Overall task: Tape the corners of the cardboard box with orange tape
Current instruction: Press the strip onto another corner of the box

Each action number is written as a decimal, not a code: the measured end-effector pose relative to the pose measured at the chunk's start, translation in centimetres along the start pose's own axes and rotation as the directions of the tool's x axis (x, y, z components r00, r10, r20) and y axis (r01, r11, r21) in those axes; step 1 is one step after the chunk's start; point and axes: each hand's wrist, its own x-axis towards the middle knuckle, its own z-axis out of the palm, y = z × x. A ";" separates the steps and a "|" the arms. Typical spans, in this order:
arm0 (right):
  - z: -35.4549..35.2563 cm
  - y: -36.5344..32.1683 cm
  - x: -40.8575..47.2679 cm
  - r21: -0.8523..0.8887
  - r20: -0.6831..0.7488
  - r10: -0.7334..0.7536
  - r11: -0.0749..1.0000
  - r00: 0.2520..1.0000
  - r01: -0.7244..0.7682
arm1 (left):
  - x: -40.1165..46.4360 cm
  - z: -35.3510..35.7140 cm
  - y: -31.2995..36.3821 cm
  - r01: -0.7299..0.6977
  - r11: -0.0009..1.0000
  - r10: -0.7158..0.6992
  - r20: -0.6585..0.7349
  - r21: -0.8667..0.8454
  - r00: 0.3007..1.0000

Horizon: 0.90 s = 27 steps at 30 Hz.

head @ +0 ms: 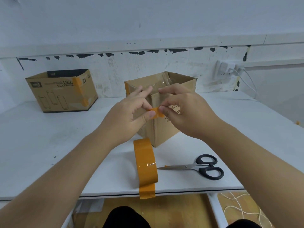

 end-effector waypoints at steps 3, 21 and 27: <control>-0.1 0.2 0.0 0.000 -0.020 0.002 1.000 1.000 -0.002 | 0.2 0.1 0.3 -0.015 1.000 0.015 -0.015 0.014 1.000; 0.8 0.7 -0.3 0.084 -0.093 0.111 0.991 0.990 -0.103 | 1.1 0.2 0.0 -0.024 0.999 0.025 -0.024 0.034 0.999; 0.6 0.6 -0.3 0.075 -0.094 0.098 0.993 0.991 -0.091 | 1.4 -0.4 -0.5 -0.099 0.992 0.105 -0.077 0.081 0.992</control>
